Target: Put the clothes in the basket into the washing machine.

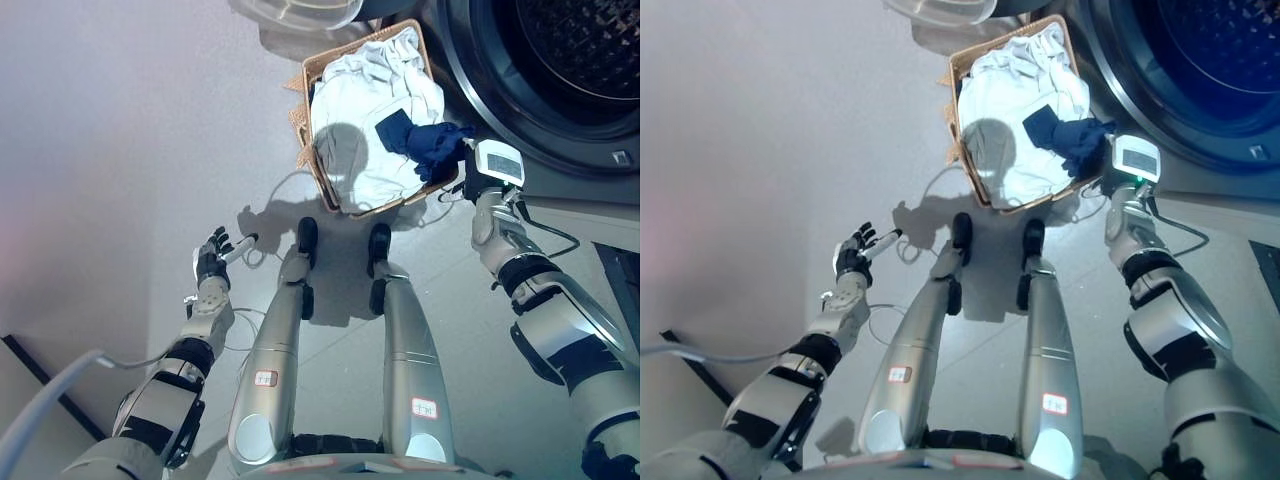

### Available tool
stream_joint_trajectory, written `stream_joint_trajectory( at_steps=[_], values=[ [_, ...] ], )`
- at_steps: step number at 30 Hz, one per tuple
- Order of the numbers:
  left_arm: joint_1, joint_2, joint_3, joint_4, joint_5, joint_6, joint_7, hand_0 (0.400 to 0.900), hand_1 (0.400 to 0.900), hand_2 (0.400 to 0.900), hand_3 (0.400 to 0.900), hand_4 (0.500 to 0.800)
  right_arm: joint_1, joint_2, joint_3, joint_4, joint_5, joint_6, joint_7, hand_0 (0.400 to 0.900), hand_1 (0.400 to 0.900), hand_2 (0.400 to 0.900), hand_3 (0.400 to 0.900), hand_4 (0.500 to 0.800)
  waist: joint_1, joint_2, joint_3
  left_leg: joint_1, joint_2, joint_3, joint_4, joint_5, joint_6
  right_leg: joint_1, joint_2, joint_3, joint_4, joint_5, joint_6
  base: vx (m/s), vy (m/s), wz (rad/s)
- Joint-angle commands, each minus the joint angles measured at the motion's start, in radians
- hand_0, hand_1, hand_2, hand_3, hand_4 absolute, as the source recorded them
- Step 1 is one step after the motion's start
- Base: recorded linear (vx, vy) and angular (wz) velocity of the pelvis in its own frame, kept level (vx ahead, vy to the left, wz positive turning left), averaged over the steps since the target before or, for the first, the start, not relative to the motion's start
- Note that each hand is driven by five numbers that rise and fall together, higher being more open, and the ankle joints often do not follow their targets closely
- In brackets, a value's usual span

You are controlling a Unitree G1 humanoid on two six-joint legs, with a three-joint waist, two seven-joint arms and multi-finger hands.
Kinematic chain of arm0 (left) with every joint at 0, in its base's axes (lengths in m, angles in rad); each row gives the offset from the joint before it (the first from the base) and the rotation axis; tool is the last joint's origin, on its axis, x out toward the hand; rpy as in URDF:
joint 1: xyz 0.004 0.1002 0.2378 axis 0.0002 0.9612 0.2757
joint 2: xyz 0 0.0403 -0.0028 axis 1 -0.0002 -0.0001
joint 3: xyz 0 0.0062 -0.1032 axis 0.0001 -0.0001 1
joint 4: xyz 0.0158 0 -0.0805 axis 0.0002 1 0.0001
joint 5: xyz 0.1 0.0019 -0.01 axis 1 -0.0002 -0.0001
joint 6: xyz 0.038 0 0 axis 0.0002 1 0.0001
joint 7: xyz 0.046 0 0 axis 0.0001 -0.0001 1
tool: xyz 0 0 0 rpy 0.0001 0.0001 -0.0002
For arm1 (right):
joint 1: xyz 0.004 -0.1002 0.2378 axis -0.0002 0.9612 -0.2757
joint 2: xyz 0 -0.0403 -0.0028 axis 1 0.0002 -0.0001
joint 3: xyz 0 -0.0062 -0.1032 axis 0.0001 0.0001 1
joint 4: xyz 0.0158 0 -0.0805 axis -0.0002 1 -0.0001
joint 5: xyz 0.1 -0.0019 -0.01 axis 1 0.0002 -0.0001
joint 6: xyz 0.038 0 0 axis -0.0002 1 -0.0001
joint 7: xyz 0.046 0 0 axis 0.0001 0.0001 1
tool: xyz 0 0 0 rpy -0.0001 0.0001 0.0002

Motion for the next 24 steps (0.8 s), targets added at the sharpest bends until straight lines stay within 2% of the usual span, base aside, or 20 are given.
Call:
stream_joint_trajectory(
  at_steps=[1,5,8,11,15,18,24],
  values=[
    [0.077,0.036,0.008,-0.073,0.019,-0.052,0.062,0.900,0.900,0.900,0.900,0.800,-0.029,-0.064,0.033,-0.091,-0.041,0.005,-0.138,0.900,0.900,0.900,0.900,0.800,0.017,0.029,-0.035,-0.127,-0.030,0.035,0.155,-0.132,0.007,-0.097,0.017,0.049,0.051,-0.022,0.044,-0.02,0.049,0.04],
    [0.077,0.037,-0.003,-0.091,0.027,-0.062,0.072,0.900,0.900,0.900,0.900,0.800,-0.060,-0.065,0.055,-0.097,-0.073,0.016,-0.167,0.900,0.900,0.900,0.900,0.800,0.021,0.026,-0.035,-0.139,-0.035,0.031,0.156,-0.131,0.005,-0.106,0.012,0.046,0.053,-0.022,0.047,0.00,0.025,0.06],
    [0.078,0.039,-0.014,-0.110,0.022,-0.068,0.071,0.900,0.900,0.900,0.900,0.800,-0.084,-0.066,0.069,-0.087,-0.073,0.018,-0.154,0.900,0.900,0.900,0.900,0.800,0.028,0.025,-0.035,-0.165,-0.040,0.026,0.179,-0.138,0.009,-0.131,0.009,0.047,0.077,-0.031,0.046,-0.02,0.029,0.09],
    [0.093,0.040,-0.016,-0.144,0.010,-0.068,0.069,0.900,0.900,0.900,0.900,0.800,-0.098,-0.083,0.081,-0.104,-0.071,0.013,-0.145,0.900,0.900,0.900,0.900,0.800,0.035,0.021,-0.035,-0.237,-0.050,0.026,0.284,-0.174,0.017,-0.200,-0.004,0.053,0.188,-0.071,0.037,-0.03,0.025,0.09],
    [0.095,0.032,-0.025,-0.138,0.001,-0.062,0.062,0.900,0.900,0.900,0.900,0.800,-0.105,-0.078,0.082,-0.090,-0.040,0.001,-0.117,0.900,0.900,0.900,0.900,0.800,0.039,0.020,-0.035,-0.297,-0.056,0.025,0.374,-0.204,0.023,-0.258,-0.011,0.060,0.278,-0.103,0.026,-0.03,0.020,0.08],
    [0.089,0.024,-0.034,-0.125,-0.018,-0.058,0.052,0.900,0.900,0.900,0.900,0.800,-0.122,-0.070,0.097,-0.018,-0.027,0.005,-0.094,0.900,0.900,0.900,0.900,0.800,0.043,0.022,-0.035,-0.380,-0.070,0.023,0.482,-0.232,0.027,-0.339,-0.024,0.060,0.390,-0.147,0.017,-0.05,0.001,0.20],
    [0.104,0.034,-0.045,-0.190,-0.029,-0.071,0.045,0.900,0.900,0.900,0.900,0.800,-0.152,-0.109,0.102,0.054,-0.045,0.019,-0.091,0.900,0.900,0.900,0.900,0.800,0.062,0.038,-0.035,-0.492,-0.087,0.033,0.593,-0.262,0.029,-0.457,-0.033,0.066,0.508,-0.185,0.008,-0.03,-0.001,0.12]
  ],
)
